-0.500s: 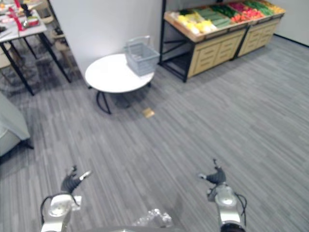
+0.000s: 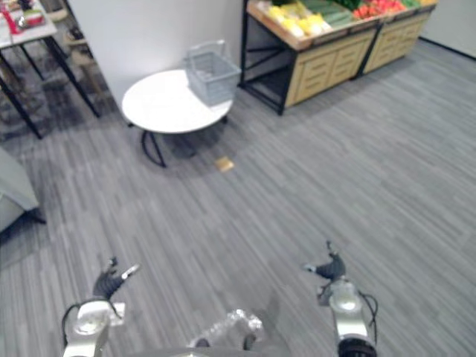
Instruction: Pick vegetable in the basket
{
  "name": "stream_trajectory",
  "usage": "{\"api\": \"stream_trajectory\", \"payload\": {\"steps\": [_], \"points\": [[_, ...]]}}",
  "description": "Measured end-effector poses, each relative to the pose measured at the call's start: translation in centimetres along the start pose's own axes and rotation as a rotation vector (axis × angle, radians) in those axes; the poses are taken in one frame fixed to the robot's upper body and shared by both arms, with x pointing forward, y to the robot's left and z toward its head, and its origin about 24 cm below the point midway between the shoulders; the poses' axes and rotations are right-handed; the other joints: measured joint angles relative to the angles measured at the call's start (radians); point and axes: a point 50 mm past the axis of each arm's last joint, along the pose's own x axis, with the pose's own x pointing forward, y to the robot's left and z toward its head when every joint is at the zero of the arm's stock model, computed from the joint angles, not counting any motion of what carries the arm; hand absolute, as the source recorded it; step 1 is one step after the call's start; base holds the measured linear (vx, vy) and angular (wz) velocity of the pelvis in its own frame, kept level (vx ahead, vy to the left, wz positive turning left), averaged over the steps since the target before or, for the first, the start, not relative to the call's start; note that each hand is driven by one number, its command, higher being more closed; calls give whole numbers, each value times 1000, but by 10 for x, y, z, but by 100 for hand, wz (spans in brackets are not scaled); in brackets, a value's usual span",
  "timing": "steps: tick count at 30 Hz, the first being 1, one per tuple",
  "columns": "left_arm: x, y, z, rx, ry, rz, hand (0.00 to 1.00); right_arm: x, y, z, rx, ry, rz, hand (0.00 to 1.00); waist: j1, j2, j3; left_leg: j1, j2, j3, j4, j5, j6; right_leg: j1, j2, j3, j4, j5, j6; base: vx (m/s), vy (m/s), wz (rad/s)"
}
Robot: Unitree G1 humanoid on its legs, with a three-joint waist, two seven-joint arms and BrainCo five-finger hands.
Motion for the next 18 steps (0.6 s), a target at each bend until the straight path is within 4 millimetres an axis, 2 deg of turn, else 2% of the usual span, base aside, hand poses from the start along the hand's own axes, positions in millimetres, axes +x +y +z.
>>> {"api": "stream_trajectory", "payload": {"steps": [3,4,5,6,7,8,9,10,11,12,13,15,16,17,18], "points": [[2,1,3,-4,-6,7,0,0,0,0,0,3,1,0,2,-10,6,0,-4,2,1,-13,-18,-31,-10,-2,68,-50,-4,12,-23,-1],[2,5,2,-13,-3,25,0,0,2,-1,0,7,5,0,4,-23,17,-36,2,6,92,-66,-30,-33,-17,-5,89,-86,-11,23,-60,-2],[2,6,2,-15,-1,29,0,0,2,-1,0,9,6,0,4,-26,19,-53,7,6,129,-88,-32,-33,-16,-6,89,-91,-15,12,-101,0],[1,8,0,-18,8,42,0,0,1,-3,-3,15,4,0,7,-18,25,-127,49,6,298,-179,-47,-29,3,-7,90,-106,-23,39,-129,-8],[1,11,-2,-22,15,53,0,1,0,-2,-6,17,2,0,13,3,39,-204,111,9,504,-241,-45,-9,39,-4,77,-115,-39,73,-164,-6],[3,15,1,-24,5,65,0,2,0,0,-13,14,5,0,15,4,75,-307,169,8,749,-240,-24,21,59,-5,76,-123,-57,98,-117,-11],[3,17,1,-28,6,73,0,3,1,2,-22,10,9,0,19,4,89,-351,187,0,847,-240,-4,33,66,-3,77,-127,-65,92,-51,-11],[2,18,0,-49,14,87,0,4,0,5,-33,0,9,0,25,3,102,-406,191,-23,941,-249,-9,45,69,6,80,-137,-71,132,-15,-32],[2,18,0,-63,17,95,0,6,-4,9,-41,-12,-3,0,42,0,105,-466,176,-53,966,-260,-28,44,65,29,82,-149,-71,225,21,-51],[2,20,1,-65,10,105,0,10,-9,16,-38,-33,-17,0,60,-3,109,-508,163,-44,918,-259,-32,43,52,53,76,-157,-67,254,44,-51],[1,20,2,-65,2,107,0,11,-11,20,-34,-43,-22,0,66,-4,109,-526,154,-40,871,-258,-34,46,44,61,65,-159,-63,416,106,-41],[-1,23,6,-65,-23,115,0,16,-18,32,-40,-80,-39,0,70,-10,113,-563,132,6,675,-219,-40,69,20,75,12,-166,-52,413,118,-18],[-1,23,9,-65,-36,115,0,21,-24,45,-47,-116,-65,0,75,-8,112,-578,118,51,461,-131,-37,100,1,82,-40,-174,-37,400,133,-15],[-1,23,10,-64,-41,115,0,23,-27,50,-51,-131,-73,0,78,-5,110,-579,116,63,381,-96,-33,114,-5,86,-54,-181,-25,658,225,-29],[-1,24,10,-62,-45,116,0,25,-31,58,-57,-155,-83,0,93,3,105,-578,114,72,292,-58,-22,141,-14,97,-65,-197,9,640,237,-34]]}}
